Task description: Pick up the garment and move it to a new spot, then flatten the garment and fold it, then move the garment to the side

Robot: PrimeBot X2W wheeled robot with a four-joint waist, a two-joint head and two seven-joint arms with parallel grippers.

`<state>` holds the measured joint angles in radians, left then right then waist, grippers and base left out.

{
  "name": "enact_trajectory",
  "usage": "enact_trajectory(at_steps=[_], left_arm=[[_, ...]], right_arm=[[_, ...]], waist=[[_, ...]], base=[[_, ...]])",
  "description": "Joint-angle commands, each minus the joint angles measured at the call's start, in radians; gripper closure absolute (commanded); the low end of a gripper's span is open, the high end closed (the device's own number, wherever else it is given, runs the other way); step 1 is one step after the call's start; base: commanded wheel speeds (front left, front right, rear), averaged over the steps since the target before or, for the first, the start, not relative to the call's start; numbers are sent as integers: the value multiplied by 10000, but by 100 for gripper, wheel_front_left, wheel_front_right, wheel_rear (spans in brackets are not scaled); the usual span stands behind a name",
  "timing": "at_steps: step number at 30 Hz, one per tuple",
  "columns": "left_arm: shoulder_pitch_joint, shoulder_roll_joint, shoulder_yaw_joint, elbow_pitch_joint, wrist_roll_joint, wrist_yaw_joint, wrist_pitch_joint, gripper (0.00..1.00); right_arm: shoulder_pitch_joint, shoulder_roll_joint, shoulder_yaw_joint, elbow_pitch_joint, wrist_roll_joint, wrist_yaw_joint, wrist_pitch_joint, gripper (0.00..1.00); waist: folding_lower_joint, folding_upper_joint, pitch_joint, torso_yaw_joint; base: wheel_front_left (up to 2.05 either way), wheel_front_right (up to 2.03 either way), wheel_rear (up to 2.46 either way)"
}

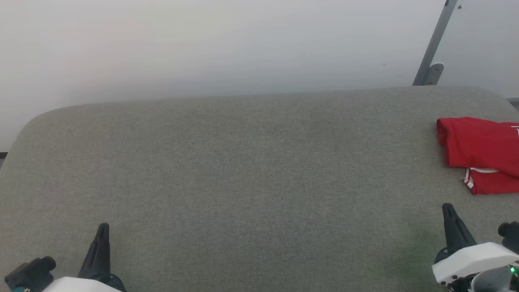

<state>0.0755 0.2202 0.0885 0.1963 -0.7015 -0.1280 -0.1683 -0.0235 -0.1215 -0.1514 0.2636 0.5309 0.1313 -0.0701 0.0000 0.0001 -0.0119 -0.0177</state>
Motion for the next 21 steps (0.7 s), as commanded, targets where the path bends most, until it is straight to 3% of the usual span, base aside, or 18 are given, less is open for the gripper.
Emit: enact_trajectory(at_steps=[1, 21], left_arm=[[-309, 62, 87, -101, -362, -8, 73, 100], [-763, -422, 140, 52, -2785, -16, 834, 100]], right_arm=[[-276, -30, 15, -183, 379, -1, 51, 100], [-454, 171, 118, -207, 3263, -2, 542, 100]], waist=[[0, -1, 2, 2], [0, -1, 30, 36]], base=[[0, 0, 0], [0, 0, 0]])
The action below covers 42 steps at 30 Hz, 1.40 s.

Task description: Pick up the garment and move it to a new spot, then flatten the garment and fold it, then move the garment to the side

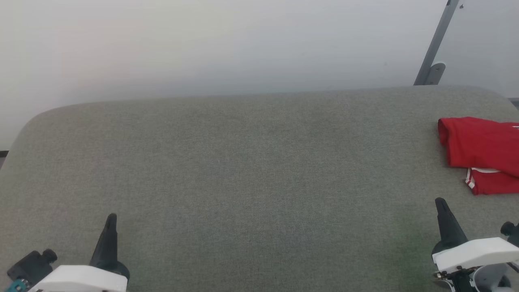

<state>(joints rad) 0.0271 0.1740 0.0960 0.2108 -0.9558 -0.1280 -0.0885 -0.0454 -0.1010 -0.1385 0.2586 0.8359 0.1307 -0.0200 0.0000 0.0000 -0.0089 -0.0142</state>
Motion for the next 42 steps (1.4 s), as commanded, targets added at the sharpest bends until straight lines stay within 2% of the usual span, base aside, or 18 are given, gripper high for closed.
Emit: enact_trajectory(at_steps=[1, 42], left_arm=[[-295, 18, 68, -86, -350, -16, 72, 100], [-977, -717, 152, 161, -4002, -32, 1238, 100]], right_arm=[[-246, -26, -7, -158, 342, 4, 65, 100], [-517, 292, 144, -171, 4673, 2, 824, 100]], waist=[[0, 0, 2, 3], [0, 0, 60, 71]], base=[[0, 0, 0], [0, 0, 0]])
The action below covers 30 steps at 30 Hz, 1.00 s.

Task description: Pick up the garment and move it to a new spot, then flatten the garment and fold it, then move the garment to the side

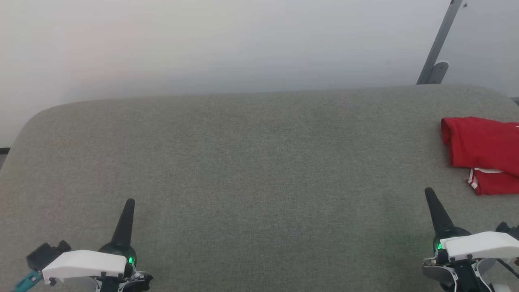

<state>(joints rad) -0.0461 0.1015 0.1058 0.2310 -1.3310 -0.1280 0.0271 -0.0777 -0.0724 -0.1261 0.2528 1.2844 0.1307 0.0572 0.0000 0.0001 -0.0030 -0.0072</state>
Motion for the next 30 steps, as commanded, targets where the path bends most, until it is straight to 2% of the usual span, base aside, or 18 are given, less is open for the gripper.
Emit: enact_trajectory(at_steps=[1, 30], left_arm=[[-260, -5, 57, -35, -302, -33, 102, 100], [-570, -380, 93, 97, -2133, -42, 689, 100]], right_arm=[[-200, 12, 24, -114, 276, 2, 66, 100], [-321, 178, 97, -104, 2448, 1, 444, 100]], waist=[[0, -1, 2, 3], [0, -1, 42, 50]], base=[[0, 0, 0], [0, 0, 0]])
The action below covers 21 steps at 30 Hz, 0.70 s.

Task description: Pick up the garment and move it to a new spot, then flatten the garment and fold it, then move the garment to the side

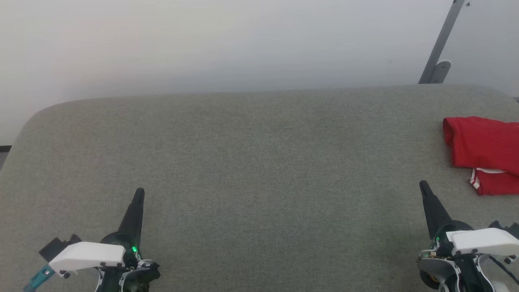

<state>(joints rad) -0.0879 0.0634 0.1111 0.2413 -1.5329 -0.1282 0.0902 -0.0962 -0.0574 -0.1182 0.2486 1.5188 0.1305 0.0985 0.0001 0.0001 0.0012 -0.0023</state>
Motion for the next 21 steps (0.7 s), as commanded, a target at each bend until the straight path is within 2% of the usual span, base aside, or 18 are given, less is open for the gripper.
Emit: enact_trajectory(at_steps=[1, 13, 21], left_arm=[[-164, -10, 42, -1, -136, -41, 74, 100], [-268, -159, 54, 47, -811, -46, 280, 100], [-273, -154, 49, 45, -808, -46, 279, 100]], right_arm=[[-129, 35, 21, -62, 172, 3, 48, 100], [-164, 97, 46, -55, 975, 4, 189, 100], [-160, 95, 46, -54, 959, 4, 184, 100]], waist=[[-1, -1, 2, 2], [-1, -1, 19, 22], [-1, -1, 19, 23]], base=[[0, 0, 0], [0, 0, 0], [0, 0, 0]])
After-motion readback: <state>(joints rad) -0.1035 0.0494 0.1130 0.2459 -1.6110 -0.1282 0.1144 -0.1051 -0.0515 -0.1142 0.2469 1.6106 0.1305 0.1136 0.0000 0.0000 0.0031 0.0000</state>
